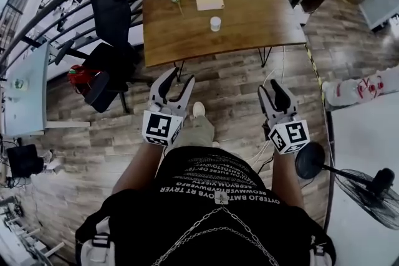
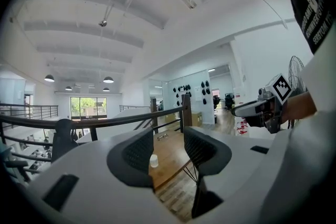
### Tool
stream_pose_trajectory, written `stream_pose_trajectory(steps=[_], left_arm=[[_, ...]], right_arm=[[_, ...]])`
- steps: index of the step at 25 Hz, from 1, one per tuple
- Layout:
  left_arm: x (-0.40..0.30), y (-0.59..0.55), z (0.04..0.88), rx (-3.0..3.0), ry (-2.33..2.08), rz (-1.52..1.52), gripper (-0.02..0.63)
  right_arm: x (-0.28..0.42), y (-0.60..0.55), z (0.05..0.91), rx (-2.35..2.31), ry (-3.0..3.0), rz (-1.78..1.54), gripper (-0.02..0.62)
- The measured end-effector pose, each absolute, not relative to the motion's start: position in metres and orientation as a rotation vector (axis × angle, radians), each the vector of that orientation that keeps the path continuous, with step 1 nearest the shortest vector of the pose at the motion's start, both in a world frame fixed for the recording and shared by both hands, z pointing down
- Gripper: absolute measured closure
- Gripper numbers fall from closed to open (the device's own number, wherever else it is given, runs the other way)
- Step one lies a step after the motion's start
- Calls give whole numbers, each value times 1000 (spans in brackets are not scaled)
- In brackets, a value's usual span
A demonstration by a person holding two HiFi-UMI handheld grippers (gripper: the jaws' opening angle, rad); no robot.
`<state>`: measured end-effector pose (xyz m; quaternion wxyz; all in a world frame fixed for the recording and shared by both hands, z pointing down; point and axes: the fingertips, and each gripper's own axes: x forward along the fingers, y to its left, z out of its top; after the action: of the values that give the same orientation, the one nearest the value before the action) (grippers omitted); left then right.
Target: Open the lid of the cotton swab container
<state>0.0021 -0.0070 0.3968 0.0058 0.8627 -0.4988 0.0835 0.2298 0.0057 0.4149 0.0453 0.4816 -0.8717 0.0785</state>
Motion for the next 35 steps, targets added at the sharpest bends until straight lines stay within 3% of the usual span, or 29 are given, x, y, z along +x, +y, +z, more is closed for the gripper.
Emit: stream_pose_trajectory(steps=[35], left_arm=[[-33, -251, 409, 2765, -1389, 264, 420]], right_arm=[[150, -239, 392, 1476, -2606, 206, 434]])
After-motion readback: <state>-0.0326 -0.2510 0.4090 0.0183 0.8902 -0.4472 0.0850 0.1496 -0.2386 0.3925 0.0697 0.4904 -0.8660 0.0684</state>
